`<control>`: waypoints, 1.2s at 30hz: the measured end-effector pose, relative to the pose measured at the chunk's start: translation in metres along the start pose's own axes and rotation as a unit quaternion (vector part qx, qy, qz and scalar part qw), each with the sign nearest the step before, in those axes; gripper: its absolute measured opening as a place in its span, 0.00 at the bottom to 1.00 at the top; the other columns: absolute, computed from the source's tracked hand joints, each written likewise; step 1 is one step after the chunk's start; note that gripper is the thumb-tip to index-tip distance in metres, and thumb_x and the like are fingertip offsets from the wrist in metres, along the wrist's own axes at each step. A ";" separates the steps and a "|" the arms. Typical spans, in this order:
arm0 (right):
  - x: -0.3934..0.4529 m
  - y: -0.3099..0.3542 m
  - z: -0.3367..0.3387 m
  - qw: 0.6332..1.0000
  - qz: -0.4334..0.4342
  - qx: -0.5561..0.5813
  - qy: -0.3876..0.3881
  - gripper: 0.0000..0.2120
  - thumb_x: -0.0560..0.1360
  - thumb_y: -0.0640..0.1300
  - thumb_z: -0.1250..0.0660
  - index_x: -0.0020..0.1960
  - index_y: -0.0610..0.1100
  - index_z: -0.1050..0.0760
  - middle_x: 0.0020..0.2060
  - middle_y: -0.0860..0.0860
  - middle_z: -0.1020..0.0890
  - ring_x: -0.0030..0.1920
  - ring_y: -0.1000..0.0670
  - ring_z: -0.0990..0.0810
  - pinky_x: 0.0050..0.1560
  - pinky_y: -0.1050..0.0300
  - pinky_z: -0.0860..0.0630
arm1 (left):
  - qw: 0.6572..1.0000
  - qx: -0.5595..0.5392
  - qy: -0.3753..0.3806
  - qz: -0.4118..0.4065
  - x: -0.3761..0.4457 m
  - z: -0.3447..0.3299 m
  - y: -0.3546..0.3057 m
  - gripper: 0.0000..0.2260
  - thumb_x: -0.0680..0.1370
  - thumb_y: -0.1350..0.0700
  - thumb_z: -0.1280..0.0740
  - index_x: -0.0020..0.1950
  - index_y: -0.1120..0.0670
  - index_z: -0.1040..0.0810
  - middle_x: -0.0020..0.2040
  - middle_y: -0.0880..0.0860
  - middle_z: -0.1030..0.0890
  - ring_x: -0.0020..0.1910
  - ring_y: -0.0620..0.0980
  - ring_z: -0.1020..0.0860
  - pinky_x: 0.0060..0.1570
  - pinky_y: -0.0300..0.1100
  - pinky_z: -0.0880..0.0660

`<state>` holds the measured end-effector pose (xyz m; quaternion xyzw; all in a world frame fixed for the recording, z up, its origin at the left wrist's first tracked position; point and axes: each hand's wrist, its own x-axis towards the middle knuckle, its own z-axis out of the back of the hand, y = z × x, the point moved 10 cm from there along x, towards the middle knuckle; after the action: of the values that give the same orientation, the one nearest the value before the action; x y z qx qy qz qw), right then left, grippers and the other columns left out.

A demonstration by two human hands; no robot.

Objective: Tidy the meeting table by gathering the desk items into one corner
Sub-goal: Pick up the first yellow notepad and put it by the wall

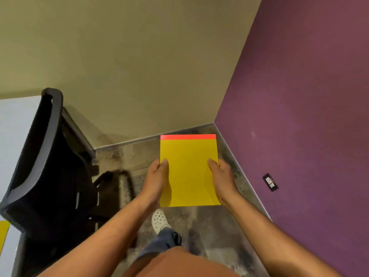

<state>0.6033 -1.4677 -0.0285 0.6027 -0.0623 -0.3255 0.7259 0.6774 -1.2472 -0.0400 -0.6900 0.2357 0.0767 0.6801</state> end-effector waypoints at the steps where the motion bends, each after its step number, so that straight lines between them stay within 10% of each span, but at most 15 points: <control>1: 0.020 0.011 -0.010 1.000 0.005 -0.002 0.008 0.14 0.85 0.47 0.37 0.65 0.42 0.21 0.61 0.41 0.16 0.63 0.35 0.19 0.69 0.36 0.24 | 1.000 -0.003 -0.005 0.003 0.021 0.001 -0.008 0.16 0.89 0.52 0.42 0.64 0.62 0.21 0.61 0.64 0.16 0.64 0.67 0.20 0.69 0.66 0.27; 6: 0.112 0.067 -0.053 0.999 0.004 -0.008 0.035 0.18 0.86 0.49 0.37 0.70 0.41 0.23 0.67 0.42 0.18 0.68 0.39 0.21 0.71 0.37 0.26 | 1.000 -0.007 -0.021 -0.013 0.103 0.016 -0.066 0.15 0.89 0.55 0.42 0.62 0.66 0.22 0.60 0.68 0.17 0.62 0.68 0.20 0.64 0.58 0.25; 9: 0.162 0.107 -0.088 0.999 0.016 -0.018 0.049 0.12 0.85 0.46 0.37 0.58 0.37 0.20 0.52 0.40 0.16 0.51 0.43 0.20 0.57 0.43 0.24 | 0.999 0.015 -0.038 -0.032 0.148 0.036 -0.106 0.13 0.89 0.56 0.42 0.55 0.61 0.20 0.51 0.60 0.16 0.53 0.61 0.19 0.52 0.45 0.25; 20: 0.306 0.196 -0.271 0.978 0.047 -0.022 0.204 0.09 0.85 0.43 0.37 0.57 0.41 0.19 0.54 0.45 0.14 0.58 0.41 0.18 0.64 0.45 0.23 | 0.973 -0.022 -0.231 -0.018 0.270 0.153 -0.168 0.15 0.89 0.51 0.41 0.57 0.60 0.21 0.56 0.64 0.16 0.59 0.66 0.18 0.66 0.68 0.26; 36: 0.359 0.335 -0.547 0.892 0.128 -0.048 0.431 0.09 0.85 0.48 0.37 0.61 0.45 0.22 0.56 0.49 0.15 0.58 0.41 0.18 0.65 0.41 0.23 | 0.856 -0.086 -0.505 -0.064 0.298 0.323 -0.289 0.15 0.88 0.47 0.41 0.51 0.55 0.22 0.52 0.62 0.16 0.53 0.65 0.18 0.53 0.55 0.26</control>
<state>1.2805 -1.1876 0.0250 0.6350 0.1955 0.0594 0.7450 1.1321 -1.0084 0.0731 -0.6257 -0.1927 0.3911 0.6469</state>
